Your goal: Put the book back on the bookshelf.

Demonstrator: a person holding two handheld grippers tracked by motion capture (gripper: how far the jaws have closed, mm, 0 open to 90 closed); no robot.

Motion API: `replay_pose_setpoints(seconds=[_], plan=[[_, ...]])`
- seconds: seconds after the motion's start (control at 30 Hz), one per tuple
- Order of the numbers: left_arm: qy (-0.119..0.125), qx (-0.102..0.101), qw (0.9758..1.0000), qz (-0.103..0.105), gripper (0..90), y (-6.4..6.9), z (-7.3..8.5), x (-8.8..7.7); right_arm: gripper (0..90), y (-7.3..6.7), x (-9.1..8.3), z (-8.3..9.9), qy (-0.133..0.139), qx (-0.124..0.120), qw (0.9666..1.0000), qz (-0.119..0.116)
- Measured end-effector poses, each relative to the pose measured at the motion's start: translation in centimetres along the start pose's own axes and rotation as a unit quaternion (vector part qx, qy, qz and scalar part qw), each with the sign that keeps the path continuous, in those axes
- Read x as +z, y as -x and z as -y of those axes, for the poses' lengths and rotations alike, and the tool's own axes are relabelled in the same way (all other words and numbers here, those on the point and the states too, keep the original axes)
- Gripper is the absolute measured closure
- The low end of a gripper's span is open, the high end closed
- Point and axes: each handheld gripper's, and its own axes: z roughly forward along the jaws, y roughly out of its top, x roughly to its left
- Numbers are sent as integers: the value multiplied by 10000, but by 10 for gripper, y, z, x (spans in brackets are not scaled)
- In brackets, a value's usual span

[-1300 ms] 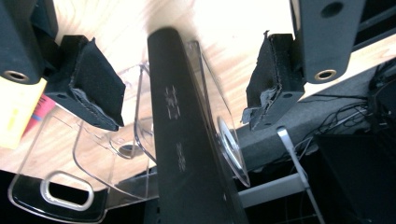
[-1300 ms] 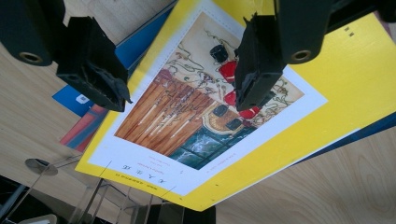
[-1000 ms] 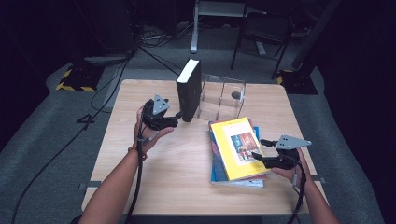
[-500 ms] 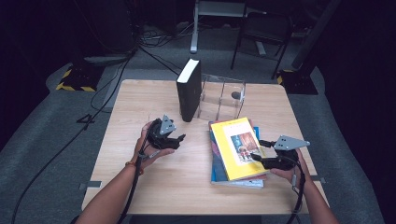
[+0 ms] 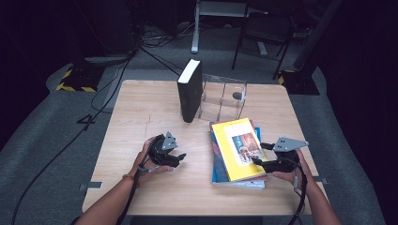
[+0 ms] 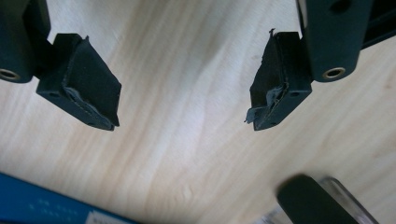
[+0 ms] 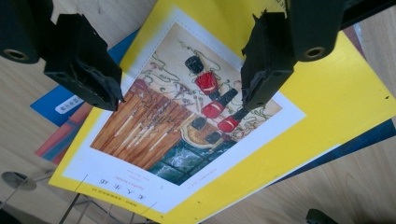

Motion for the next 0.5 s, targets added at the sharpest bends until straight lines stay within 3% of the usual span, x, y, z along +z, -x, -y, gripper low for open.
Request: replay_pose_setpoints(seconds=[0.27,0.4,0.5], plan=[[-124,6,9994,312,240,11,9,1,248,4,-3,5,-167,279,9994,-154],[-218,-5,9988,438,237,18,15,2,237,8,-8,12,-201,476,9979,-381],[-215,-36,9985,502,236,18,16,1,234,9,-9,12,-258,490,9973,-474]])
